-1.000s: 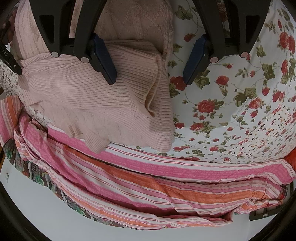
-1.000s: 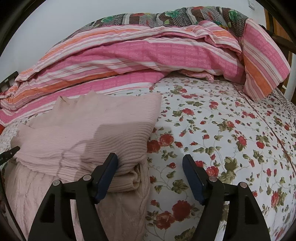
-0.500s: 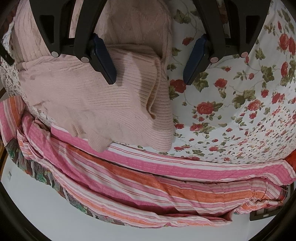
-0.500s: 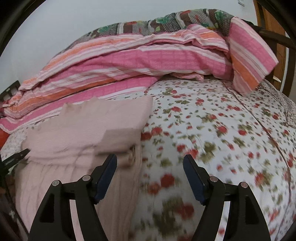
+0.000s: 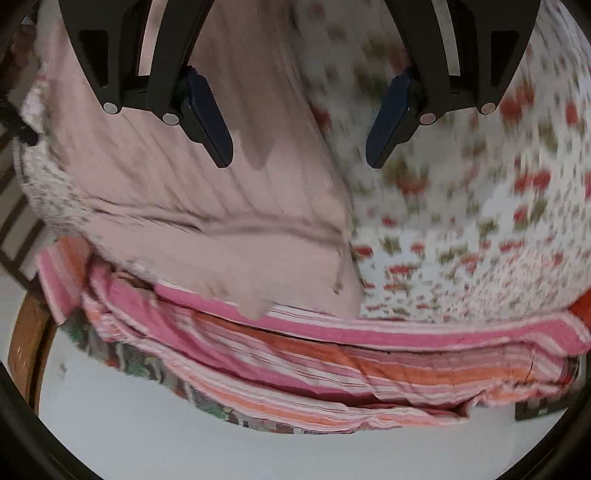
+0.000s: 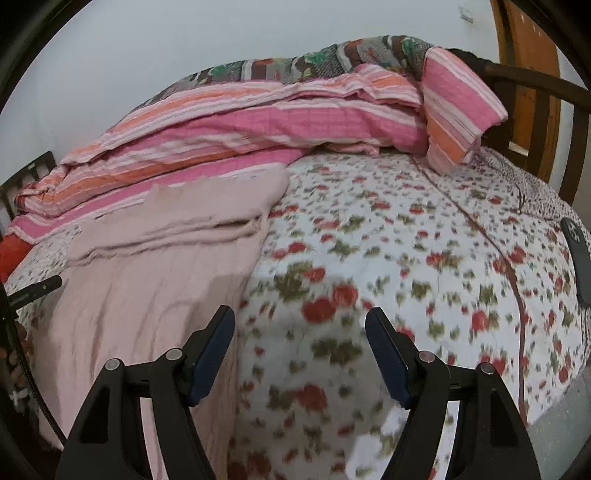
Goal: Fold small clothes
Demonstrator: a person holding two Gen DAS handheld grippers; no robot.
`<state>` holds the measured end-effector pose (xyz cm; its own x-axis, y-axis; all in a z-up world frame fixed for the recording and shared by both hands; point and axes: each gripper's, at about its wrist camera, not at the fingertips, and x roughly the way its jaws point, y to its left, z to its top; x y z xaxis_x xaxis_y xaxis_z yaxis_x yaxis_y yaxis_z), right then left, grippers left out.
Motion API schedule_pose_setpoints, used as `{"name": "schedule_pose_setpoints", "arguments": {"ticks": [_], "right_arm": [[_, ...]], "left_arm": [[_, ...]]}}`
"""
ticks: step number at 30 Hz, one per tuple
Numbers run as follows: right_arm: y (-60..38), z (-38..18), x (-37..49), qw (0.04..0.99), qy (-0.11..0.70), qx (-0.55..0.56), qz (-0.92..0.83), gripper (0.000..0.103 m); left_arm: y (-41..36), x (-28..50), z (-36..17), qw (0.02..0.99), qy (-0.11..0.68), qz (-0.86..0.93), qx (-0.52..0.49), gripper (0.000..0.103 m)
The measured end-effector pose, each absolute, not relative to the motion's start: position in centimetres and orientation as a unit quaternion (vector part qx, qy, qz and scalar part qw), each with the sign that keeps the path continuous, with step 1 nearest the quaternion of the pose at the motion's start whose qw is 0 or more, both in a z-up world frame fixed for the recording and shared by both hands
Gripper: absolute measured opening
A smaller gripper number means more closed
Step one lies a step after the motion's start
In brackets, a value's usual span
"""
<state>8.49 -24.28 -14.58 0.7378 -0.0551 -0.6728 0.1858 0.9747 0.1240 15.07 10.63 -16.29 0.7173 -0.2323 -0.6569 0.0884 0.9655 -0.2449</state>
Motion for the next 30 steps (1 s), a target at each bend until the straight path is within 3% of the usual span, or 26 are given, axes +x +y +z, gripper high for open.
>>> {"name": "schedule_pose_setpoints", "arguments": {"ticks": [5,10,13,14,30], "right_arm": [[-22.9,-14.8,5.8,0.927,0.360,0.105,-0.020,0.067],[-21.1,-16.2,4.0,0.920,0.378,0.097,0.012,0.058],[-19.8,-17.6,3.2,0.914,0.393,0.097,0.033,0.040],[-19.6,-17.9,3.1,0.913,0.396,0.096,0.038,0.039],[-18.7,-19.7,5.3,0.900,0.411,0.124,0.070,0.040]], "left_arm": [[12.5,9.7,-17.4,0.909,0.373,-0.097,-0.161,0.071],[12.3,5.3,-18.8,0.903,0.388,-0.113,-0.147,0.067],[11.9,4.0,-19.5,0.902,0.395,-0.112,-0.136,0.059],[11.9,3.9,-19.8,0.898,0.400,-0.115,-0.143,0.056],[10.2,5.6,-20.1,0.880,0.403,-0.173,-0.181,0.052]]}}
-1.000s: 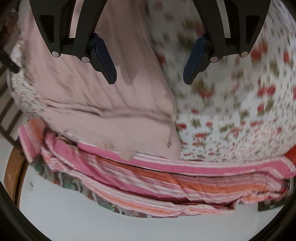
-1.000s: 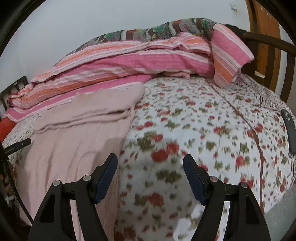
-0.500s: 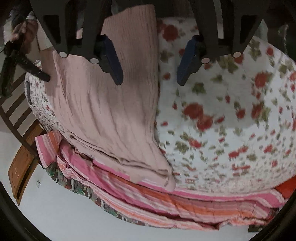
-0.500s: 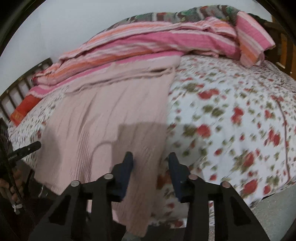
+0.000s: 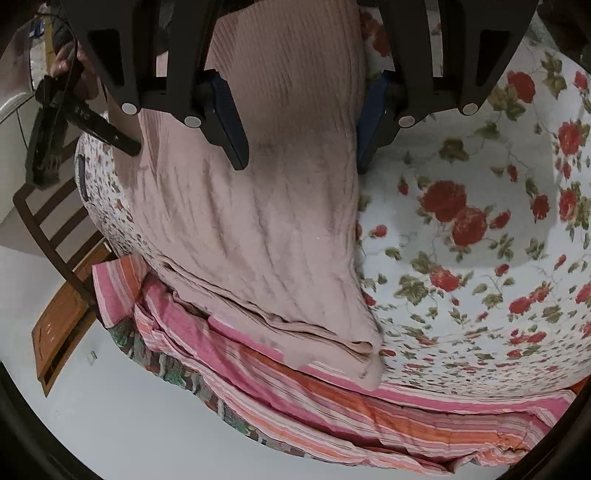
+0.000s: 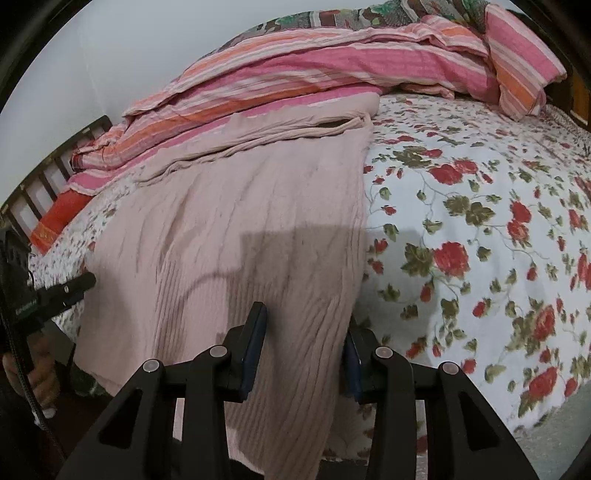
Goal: Fold small clothes
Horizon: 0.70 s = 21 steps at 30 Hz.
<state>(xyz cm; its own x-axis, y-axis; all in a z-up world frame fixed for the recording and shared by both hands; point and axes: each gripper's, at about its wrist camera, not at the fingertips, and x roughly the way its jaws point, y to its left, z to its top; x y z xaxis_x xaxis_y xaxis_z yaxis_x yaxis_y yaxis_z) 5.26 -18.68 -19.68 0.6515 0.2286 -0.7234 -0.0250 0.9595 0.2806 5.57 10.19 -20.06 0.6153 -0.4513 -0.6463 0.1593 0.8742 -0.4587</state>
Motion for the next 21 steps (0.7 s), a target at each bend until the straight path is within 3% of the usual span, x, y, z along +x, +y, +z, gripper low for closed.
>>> {"name": "schedule_pose_setpoints", "arguments": {"ticks": [10,13,16,18,21], "right_arm": [[-18.7,-20.2,2.7,0.894,0.420,0.125,0.094,0.040],[-18.5,-20.2,2.3,0.892,0.421,0.126,0.101,0.039],[-18.3,-20.2,2.0,0.890,0.425,0.121,0.109,0.029],[-18.2,-20.2,1.8,0.891,0.427,0.115,0.107,0.024],[-18.5,-20.4,1.7,0.889,0.430,0.117,0.105,0.008]], "left_arm": [[9.8,2.7,-21.1,0.862,0.421,-0.206,-0.196,0.045],[9.7,2.6,-21.3,0.857,0.427,-0.206,-0.201,0.031],[9.7,2.3,-21.8,0.847,0.436,-0.214,-0.218,0.028],[9.6,2.1,-22.0,0.849,0.437,-0.211,-0.210,0.014],[9.8,1.8,-22.0,0.854,0.430,-0.204,-0.211,0.007]]}}
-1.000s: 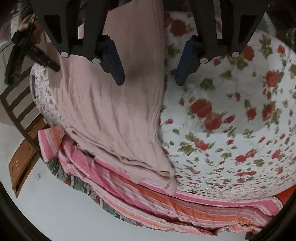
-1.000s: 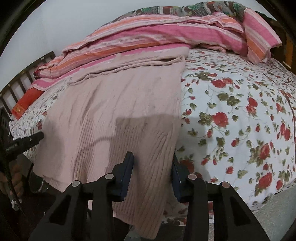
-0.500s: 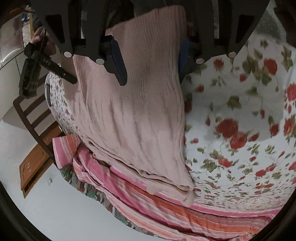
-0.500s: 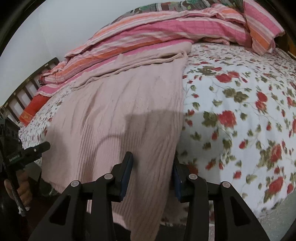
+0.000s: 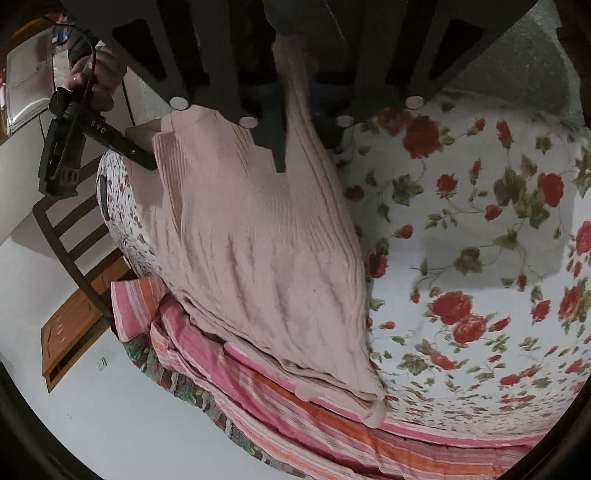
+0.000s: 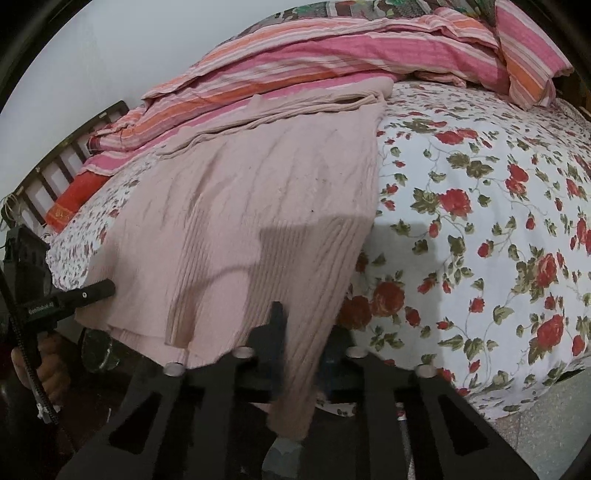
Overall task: Fold small clothes
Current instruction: 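Grasp the hem with the left tool while the right tool grasps the hem too, lifting it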
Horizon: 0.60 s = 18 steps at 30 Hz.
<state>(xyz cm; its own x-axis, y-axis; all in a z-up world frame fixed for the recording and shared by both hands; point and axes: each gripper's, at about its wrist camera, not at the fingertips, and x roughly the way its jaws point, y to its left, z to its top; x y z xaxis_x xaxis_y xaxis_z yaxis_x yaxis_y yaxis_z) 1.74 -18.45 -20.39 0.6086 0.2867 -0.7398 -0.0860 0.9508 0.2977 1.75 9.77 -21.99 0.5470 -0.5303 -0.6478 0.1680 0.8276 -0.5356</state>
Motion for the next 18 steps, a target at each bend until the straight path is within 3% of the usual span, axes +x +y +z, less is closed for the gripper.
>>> {"name": "schedule_pose_setpoints", "arguments": {"ticks": [7,13,18], "right_arm": [[-19.7,-17.2,0.6,0.905,0.371,0.152,0.140,0.005],[-22.2,-12.2,2.1,0.914,0.293,0.231,0.162,0.005],[-24.3,-8.5,5.1,0.916,0.244,0.280,0.150,0.005]], "left_arm": [[11.2,1.2,-16.3,0.881,0.341,-0.249,-0.214,0.007],[11.3,4.7,-8.9,0.905,0.279,-0.243,-0.212,0.007],[11.3,7.6,-6.3,0.925,0.246,-0.192,-0.216,0.007]]}}
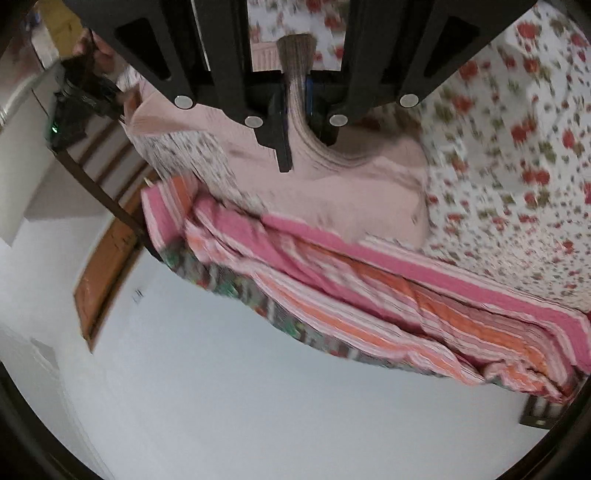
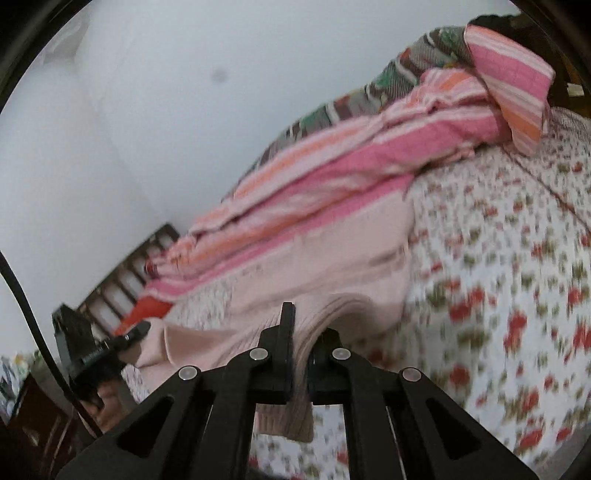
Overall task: Fold small clothes
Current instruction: 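Grasp the hem with the left tool while the right tool grasps the hem too, lifting it, then fold the held hem up over the sweater body and open both tools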
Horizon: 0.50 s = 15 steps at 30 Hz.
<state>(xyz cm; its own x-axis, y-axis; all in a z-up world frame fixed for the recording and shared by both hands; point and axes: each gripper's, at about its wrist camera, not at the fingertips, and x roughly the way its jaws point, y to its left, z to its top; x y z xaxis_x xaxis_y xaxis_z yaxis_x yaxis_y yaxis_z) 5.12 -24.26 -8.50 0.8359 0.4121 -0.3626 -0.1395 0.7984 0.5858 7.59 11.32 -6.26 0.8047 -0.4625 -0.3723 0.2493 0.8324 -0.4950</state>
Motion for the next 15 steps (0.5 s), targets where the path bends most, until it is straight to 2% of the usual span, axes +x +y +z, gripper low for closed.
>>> {"name": "schedule_pose_setpoints", "arguments": {"ticks": [7,15], "right_arm": [[-24.8,-7.4,10.2,0.915,0.232,0.294,0.147,0.005],[-24.7,-9.0,17.3,0.904,0.269,0.301,0.139,0.005]], "left_arm": [[11.4,13.1,-7.7,0.924,0.257,-0.156,-0.238,0.007],[11.9,19.6,-10.5,0.908,0.299,-0.138,-0.259,0.007]]}}
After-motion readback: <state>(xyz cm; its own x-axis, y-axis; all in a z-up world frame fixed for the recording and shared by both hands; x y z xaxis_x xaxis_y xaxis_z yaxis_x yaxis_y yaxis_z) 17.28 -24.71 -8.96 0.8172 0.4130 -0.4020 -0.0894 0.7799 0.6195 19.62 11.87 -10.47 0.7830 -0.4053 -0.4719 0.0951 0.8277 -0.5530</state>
